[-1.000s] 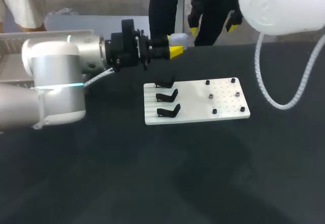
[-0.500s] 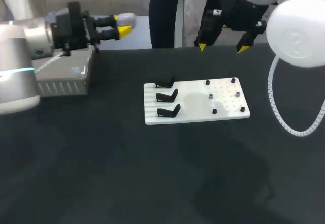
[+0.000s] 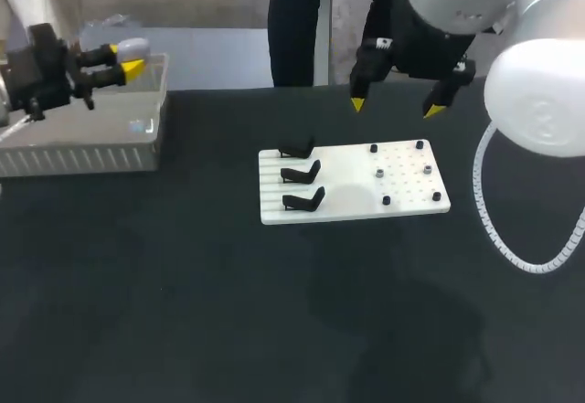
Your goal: Pick up each earbud case from the left stands, insert the matching earbuds, close the lid, and place the case in the box.
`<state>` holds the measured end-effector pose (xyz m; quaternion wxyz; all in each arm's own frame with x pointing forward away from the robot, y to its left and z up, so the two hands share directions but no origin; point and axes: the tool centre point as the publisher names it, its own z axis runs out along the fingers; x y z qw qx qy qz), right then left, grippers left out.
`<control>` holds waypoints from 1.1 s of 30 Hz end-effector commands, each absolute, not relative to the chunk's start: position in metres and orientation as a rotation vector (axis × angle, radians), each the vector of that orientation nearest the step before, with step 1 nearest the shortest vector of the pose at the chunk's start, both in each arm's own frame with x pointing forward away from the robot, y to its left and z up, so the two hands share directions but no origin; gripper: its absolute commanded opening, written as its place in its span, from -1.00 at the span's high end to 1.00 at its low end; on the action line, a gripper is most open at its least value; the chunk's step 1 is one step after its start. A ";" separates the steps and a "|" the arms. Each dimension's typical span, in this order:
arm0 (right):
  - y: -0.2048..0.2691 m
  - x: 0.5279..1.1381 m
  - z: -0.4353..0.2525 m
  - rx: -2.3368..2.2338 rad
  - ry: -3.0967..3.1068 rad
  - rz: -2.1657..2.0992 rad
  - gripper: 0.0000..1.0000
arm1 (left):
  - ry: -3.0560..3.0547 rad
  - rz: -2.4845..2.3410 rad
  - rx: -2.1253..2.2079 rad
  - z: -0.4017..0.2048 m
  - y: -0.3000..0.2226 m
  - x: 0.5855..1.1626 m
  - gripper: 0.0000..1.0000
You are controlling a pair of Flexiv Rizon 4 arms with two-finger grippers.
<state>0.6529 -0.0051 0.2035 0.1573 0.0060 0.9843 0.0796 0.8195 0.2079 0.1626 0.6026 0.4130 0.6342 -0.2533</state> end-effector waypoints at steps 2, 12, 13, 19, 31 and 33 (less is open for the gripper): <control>0.002 0.648 0.205 0.028 2.825 0.209 -1.00 | 1.485 -0.572 0.886 0.133 0.225 0.825 1.00; 0.008 0.643 0.207 0.032 2.840 0.184 -1.00 | 1.581 -0.585 0.834 0.087 0.243 0.846 1.00; 0.008 0.642 0.207 0.033 2.841 0.182 -1.00 | 1.588 -0.586 0.829 0.084 0.243 0.846 1.00; 0.008 0.640 0.205 0.041 2.844 0.185 -1.00 | 1.616 -0.589 0.807 0.077 0.244 0.841 0.87; -0.003 0.640 0.206 -0.071 2.777 0.293 -1.00 | 1.596 -0.558 0.802 0.101 0.237 0.825 -1.00; -0.009 0.637 0.208 -0.160 2.736 0.339 -1.00 | 1.597 -0.560 0.804 0.107 0.231 0.817 -1.00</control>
